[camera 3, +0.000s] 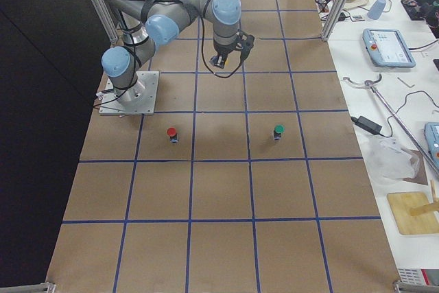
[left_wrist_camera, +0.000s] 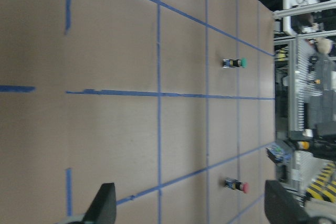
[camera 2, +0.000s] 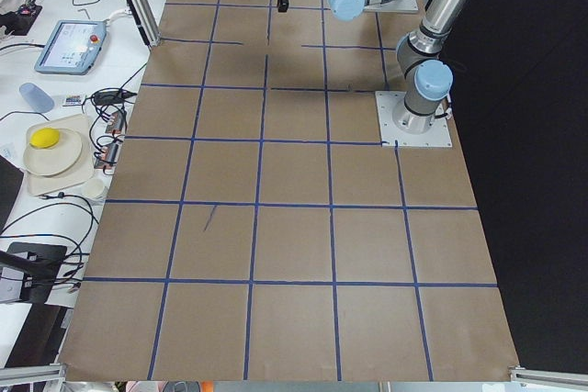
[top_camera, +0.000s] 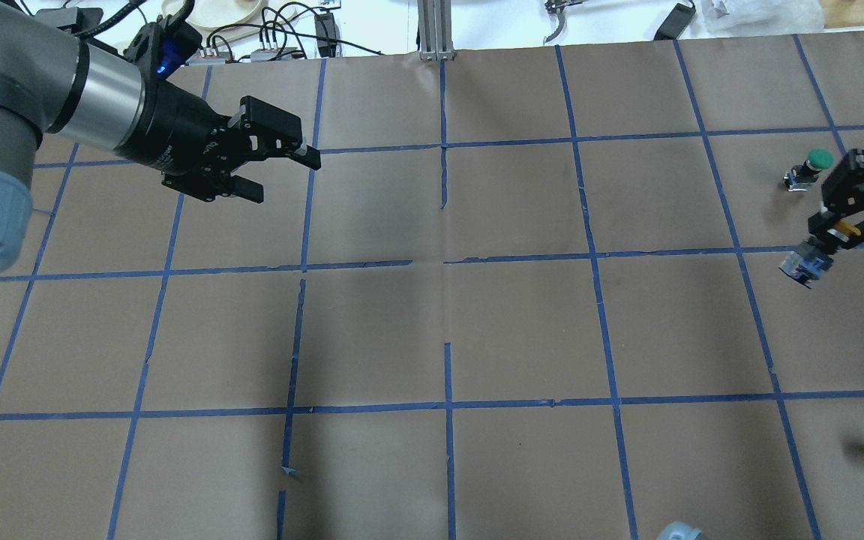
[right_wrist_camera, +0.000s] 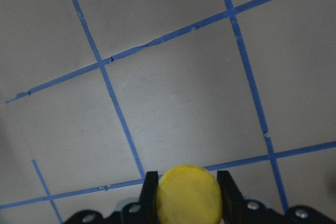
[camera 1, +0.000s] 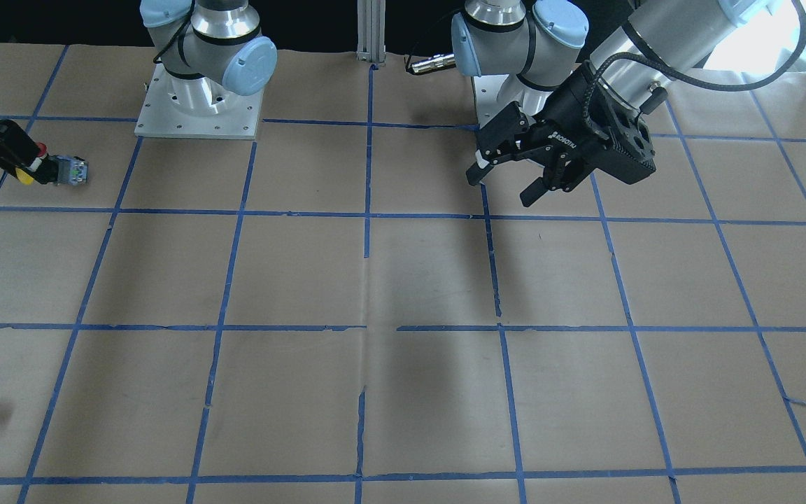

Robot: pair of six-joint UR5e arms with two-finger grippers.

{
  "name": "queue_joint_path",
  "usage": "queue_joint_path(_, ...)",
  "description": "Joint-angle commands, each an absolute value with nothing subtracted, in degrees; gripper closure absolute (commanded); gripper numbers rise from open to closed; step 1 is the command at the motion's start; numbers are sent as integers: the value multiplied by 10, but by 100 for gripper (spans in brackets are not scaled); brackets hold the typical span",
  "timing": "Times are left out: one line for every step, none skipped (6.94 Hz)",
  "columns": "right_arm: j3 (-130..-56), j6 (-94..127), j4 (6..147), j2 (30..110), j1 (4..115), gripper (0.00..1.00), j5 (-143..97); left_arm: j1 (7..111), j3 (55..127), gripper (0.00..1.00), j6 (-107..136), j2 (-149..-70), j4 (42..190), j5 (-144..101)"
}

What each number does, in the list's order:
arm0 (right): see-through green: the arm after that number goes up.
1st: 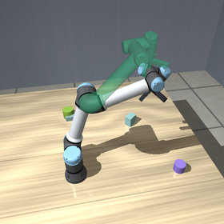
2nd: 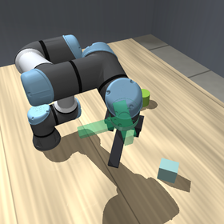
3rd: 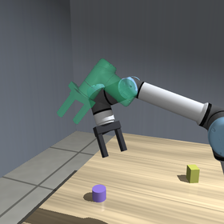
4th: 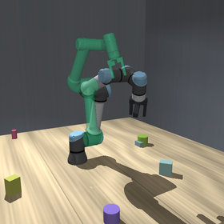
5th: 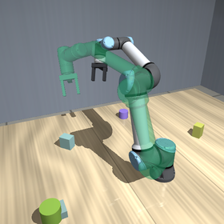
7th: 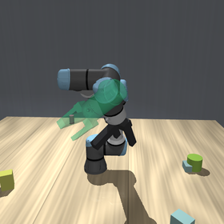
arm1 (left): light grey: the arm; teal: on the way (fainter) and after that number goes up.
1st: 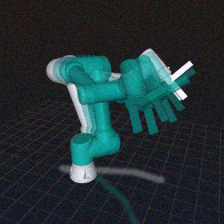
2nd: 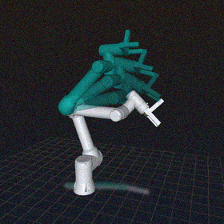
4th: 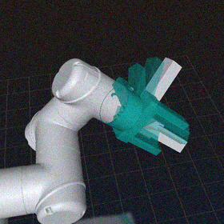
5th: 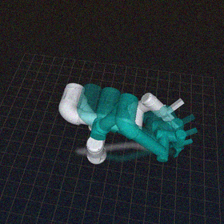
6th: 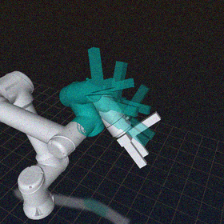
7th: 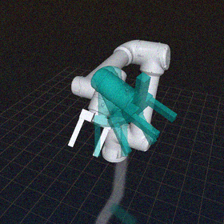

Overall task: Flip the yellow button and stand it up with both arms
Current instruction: 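Lower the button upright onto the table with the right gripper and release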

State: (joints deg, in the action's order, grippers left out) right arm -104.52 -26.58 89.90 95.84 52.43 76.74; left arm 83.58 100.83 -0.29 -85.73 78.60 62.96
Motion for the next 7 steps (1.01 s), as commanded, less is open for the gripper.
queue_joint_path(-1123, -605, 1025, 959, 431, 92, 768, 895, 911, 0, -1, -907, 856, 874)
queue_joint_path(-1146, -717, 1082, 957, 417, 92, 763, 916, 864, 0, -1, -929, 893, 933)
queue_joint_path(-1165, -775, 1105, 957, 417, 92, 757, 920, 851, 0, 1, -924, 914, 939)
queue_joint_path(-1195, -817, 1161, 957, 416, 92, 730, 910, 857, 0, -7, -919, 911, 934)
queue_joint_path(-1228, -886, 1220, 956, 410, 92, 705, 886, 856, 0, -8, -918, 910, 931)
queue_joint_path(-1243, -921, 1234, 952, 378, 92, 649, 887, 860, 0, 2, -911, 917, 933)
queue_joint_path(-1250, -1003, 1234, 934, 352, 91, 605, 882, 859, 0, 2, -910, 916, 928)
